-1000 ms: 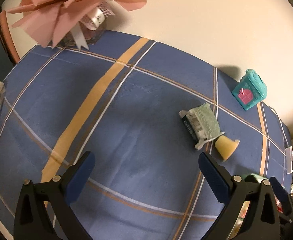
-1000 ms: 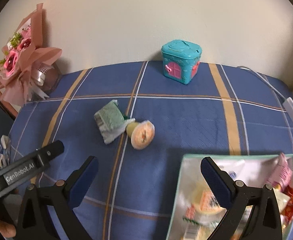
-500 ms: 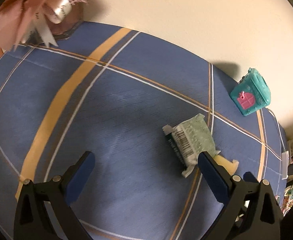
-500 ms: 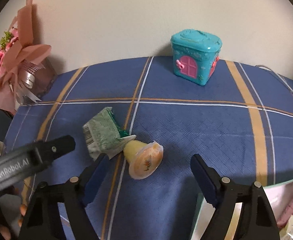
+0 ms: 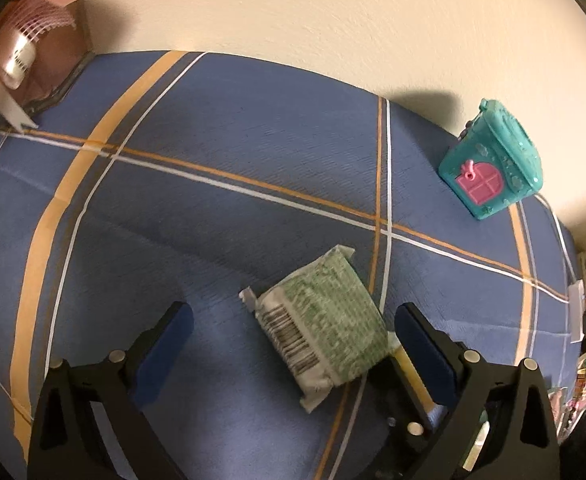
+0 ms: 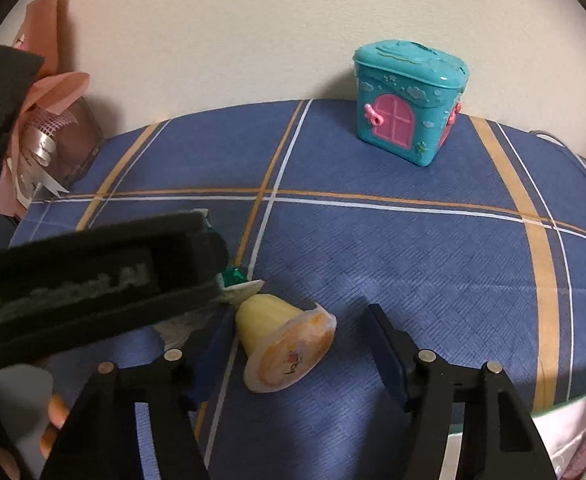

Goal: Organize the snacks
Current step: 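Grasp the yellow jelly cup with the right gripper while the left grasps the green-white sachet, then carry the jelly cup over the tray with the right gripper while the left carries the sachet there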

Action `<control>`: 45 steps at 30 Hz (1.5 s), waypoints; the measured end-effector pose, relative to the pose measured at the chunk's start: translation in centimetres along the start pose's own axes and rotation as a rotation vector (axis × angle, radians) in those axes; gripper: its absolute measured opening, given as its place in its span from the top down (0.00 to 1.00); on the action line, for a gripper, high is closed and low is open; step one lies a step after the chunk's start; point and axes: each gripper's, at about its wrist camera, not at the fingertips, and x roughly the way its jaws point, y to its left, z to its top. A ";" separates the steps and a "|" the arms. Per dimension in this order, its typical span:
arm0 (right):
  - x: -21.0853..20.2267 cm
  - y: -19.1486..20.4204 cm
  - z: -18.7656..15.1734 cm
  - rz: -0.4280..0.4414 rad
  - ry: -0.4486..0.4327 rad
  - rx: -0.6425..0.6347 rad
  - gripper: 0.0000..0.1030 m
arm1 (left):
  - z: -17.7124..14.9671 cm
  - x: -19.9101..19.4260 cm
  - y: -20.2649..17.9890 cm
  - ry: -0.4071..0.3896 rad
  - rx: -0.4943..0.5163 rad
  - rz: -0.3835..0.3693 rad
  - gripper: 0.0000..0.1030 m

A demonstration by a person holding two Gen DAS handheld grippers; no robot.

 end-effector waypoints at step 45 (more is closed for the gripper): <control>-7.1 -0.5 -3.8 0.020 0.121 0.036 0.57 | -8.2 -5.7 3.1 -0.037 -0.191 0.020 0.41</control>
